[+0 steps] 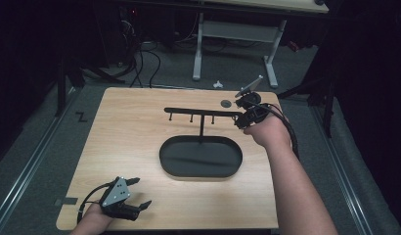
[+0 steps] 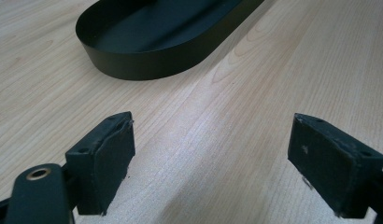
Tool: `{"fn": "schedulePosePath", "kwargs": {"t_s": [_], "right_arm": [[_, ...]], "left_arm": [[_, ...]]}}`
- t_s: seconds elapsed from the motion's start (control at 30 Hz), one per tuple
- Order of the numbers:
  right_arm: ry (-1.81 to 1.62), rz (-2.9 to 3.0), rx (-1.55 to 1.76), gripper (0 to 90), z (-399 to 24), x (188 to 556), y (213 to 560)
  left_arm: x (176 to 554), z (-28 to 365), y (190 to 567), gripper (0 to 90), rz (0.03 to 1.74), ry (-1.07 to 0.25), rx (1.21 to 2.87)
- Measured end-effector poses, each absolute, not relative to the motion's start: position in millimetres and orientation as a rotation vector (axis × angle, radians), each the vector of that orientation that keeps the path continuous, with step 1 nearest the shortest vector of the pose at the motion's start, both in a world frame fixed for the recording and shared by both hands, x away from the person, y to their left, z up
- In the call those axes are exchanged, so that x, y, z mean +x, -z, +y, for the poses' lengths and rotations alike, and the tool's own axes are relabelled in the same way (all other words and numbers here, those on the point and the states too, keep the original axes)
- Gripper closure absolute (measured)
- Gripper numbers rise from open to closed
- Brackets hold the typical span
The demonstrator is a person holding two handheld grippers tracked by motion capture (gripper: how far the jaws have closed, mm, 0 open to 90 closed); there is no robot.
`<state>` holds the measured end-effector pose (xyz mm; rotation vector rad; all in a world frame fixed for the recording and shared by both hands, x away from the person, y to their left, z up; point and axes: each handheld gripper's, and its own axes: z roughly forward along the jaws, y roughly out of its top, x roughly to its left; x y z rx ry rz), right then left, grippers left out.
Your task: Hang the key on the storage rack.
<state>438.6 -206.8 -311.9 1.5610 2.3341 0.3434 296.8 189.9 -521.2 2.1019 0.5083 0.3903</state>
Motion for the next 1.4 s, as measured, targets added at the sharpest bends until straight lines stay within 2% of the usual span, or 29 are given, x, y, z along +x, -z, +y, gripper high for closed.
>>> {"fn": "schedulePosePath", "kwargs": {"t_s": [0.63, 1.4], "right_arm": [[-0.354, 2.334, 1.598, 69.2, -213, 430, 314], [-0.375, 2.356, 1.651, 60.1, -222, 425, 335]], "left_arm": [[298, 189, 521, 15.3, 0.502, -0.389, 2.112], [299, 188, 522, 15.3, 0.517, -0.383, 2.109]]}}
